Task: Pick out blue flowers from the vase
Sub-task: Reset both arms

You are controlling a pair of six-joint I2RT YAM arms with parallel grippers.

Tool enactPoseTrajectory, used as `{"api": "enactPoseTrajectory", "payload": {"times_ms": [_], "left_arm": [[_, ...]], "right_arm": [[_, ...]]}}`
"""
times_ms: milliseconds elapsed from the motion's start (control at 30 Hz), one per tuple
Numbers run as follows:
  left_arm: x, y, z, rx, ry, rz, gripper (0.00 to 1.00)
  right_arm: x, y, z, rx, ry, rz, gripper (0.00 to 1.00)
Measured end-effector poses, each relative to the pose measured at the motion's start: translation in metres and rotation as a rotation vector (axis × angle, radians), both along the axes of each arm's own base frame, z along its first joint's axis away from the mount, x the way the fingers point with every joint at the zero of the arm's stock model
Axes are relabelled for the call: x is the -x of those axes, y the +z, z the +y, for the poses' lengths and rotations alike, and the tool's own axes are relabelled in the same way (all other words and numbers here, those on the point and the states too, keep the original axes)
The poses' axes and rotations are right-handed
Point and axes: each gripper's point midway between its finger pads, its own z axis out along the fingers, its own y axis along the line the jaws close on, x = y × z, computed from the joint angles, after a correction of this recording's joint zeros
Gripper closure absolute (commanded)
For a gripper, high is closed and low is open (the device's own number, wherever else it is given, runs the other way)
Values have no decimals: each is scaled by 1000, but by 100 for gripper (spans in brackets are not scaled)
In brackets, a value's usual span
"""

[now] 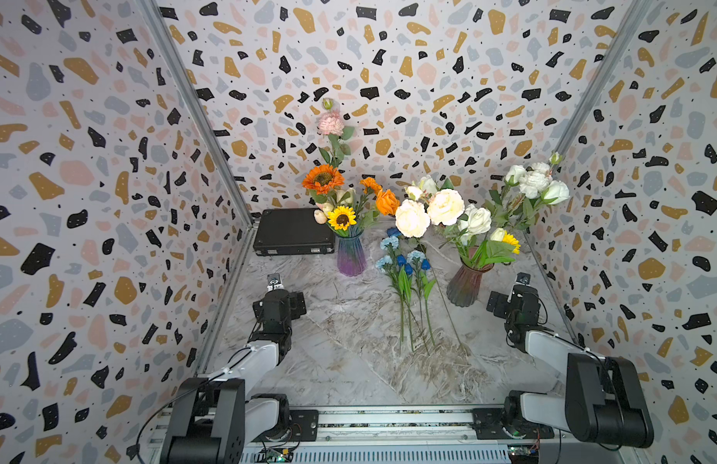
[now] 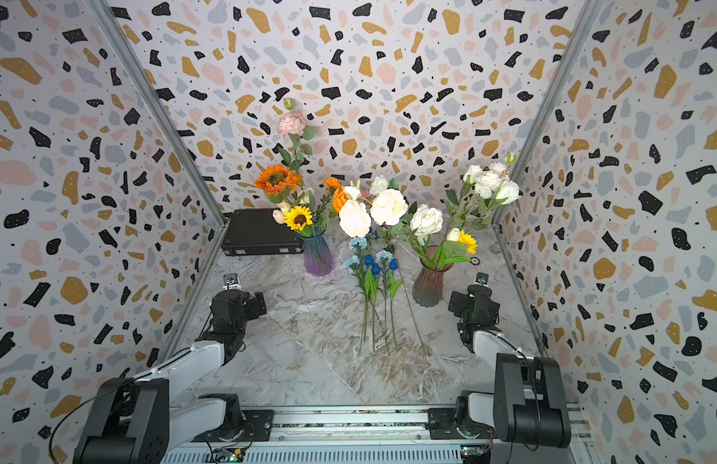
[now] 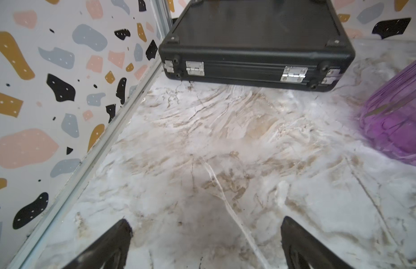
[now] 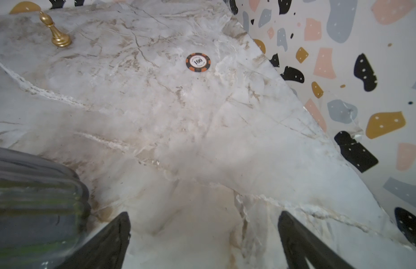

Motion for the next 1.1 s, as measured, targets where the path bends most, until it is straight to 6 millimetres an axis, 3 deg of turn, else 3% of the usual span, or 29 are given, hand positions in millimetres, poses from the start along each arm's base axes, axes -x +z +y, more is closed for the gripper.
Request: {"api": "enactPoseTrajectory", "payload": {"times_ms": [233,400,600,833,1100], "left_arm": [[-10,14,10,5,17,-86,1],[-19,15,3,31,-31,-145,1],[-14,-28,-10,55,-106,-94,1],[-30,-6,-26,63,-203,-155,1],[-36,-1,-32,64,-246,-157,1]], "right_arm": [[-16,15,7,17,64,-91,0],[-21,17,17,7,127,-106,0],[-27,19,32,-25,210,-170,0],[-20,-18,48,-59,298,-149,0],[-26,-8,57,-59,359,-191,0]]}}
